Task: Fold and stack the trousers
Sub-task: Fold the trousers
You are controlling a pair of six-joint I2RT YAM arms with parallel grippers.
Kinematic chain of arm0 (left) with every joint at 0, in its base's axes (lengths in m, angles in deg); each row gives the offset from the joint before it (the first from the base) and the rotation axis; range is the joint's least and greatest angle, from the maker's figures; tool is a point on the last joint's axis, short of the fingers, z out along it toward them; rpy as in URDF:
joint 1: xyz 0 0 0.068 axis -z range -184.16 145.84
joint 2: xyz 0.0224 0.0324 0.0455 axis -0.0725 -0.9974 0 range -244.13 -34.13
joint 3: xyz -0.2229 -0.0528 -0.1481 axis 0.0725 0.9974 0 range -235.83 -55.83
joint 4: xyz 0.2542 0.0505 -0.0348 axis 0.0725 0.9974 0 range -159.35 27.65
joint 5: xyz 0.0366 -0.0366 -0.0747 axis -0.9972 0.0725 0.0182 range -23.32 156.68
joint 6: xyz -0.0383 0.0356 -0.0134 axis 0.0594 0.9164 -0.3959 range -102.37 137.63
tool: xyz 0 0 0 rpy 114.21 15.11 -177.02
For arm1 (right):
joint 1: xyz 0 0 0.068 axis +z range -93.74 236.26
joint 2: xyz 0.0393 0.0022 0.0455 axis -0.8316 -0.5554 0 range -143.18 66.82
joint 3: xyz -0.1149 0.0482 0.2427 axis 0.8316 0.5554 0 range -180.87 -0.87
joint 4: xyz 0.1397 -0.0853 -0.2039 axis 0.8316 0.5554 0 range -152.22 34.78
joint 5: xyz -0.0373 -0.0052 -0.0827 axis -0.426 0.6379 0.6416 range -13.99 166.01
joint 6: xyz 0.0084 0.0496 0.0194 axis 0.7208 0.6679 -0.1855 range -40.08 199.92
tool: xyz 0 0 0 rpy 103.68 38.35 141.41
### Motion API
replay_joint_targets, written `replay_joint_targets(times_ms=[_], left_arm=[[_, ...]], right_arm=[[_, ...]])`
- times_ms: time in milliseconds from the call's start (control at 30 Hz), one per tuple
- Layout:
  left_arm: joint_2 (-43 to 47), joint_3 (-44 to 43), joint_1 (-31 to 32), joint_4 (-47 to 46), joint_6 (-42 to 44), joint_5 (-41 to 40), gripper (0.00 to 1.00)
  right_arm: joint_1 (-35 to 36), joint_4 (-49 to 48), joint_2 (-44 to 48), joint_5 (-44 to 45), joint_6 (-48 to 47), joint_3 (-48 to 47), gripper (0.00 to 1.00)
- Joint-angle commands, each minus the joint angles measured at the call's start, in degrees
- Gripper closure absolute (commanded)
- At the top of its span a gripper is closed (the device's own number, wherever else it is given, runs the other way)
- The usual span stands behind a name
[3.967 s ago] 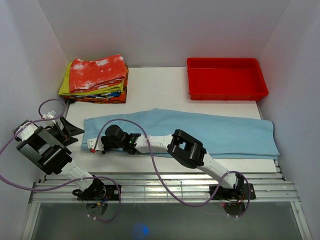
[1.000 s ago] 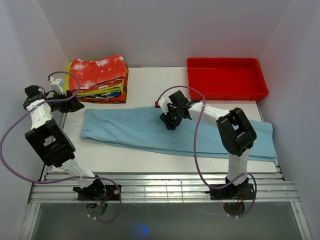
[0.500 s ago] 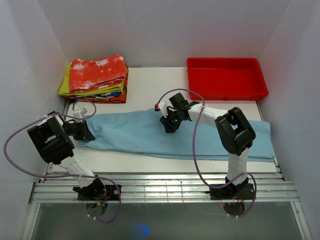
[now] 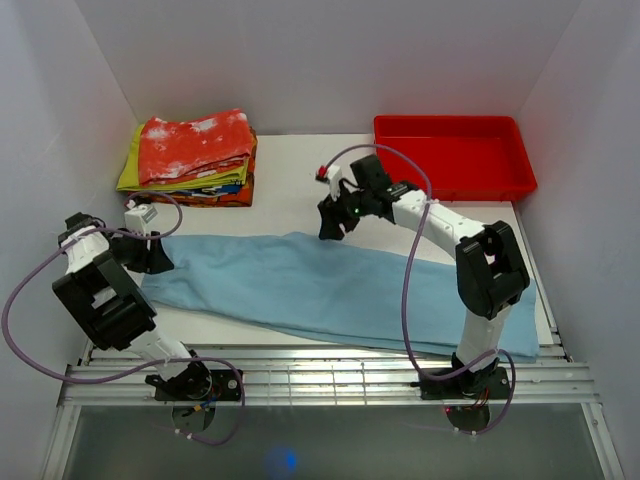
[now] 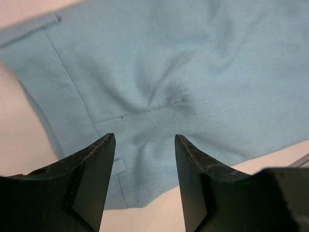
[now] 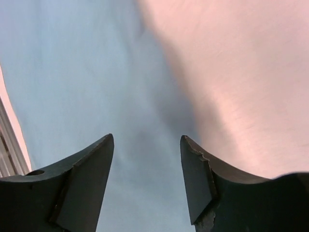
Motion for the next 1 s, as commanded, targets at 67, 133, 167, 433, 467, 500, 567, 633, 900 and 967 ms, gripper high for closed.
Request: replay_joint_targets(times_ms=[67,133,167,433,467,500,567,633,900,967], left_arm=[[6.8,1.81,1.21,-4.55,-1.67,5.7,0.36],[7.68,4.36,1.3,-6.39,-2.73,5.09,0.36],[7.77,4.98,1.3,-7.62,-3.08,4.48,0.36],[8.56,9.11,1.3,-12.2,-7.57,2.63,0.36],[8.39,9.2,1.3,-12.37,-7.92,2.28,0.36],[8.13,9.38,1.3,-12.64,-8.09,1.49,0.36],[7.25,9.47,1.3,-13.25,-8.89,0.61,0.35],[6.89,9.56,1.3,-13.78,-9.32,-0.45,0.36],[5.84,10.43,1.3,-15.1,-9.85,-3.08,0.36],[5.84,10.61,1.3,-15.36,-10.03,-3.18,0.36]], right_arm=[[-4.48,-5.97,-6.66,-5.43,9.39,-11.93,0.34],[-5.1,-7.1,-11.32,-10.33,15.08,-15.27,0.33],[-5.36,-9.46,-12.38,-11.76,16.78,-15.54,0.28],[-4.75,-22.49,-21.08,-19.77,34.1,-15.28,0.13],[-4.49,-22.67,-22.31,-20.2,35.67,-15.28,0.14],[-4.4,-24.84,-22.84,-20.99,37.08,-14.85,0.16],[-3.79,-26.79,-23.81,-22.58,39.46,-13.0,0.22],[-3.43,-29.41,-24.43,-24.67,42.62,-11.68,0.27],[-1.59,-41.47,-26.01,-29.35,55.81,-6.06,0.36],[-1.15,-43.4,-26.45,-29.79,57.92,-5.7,0.36]])
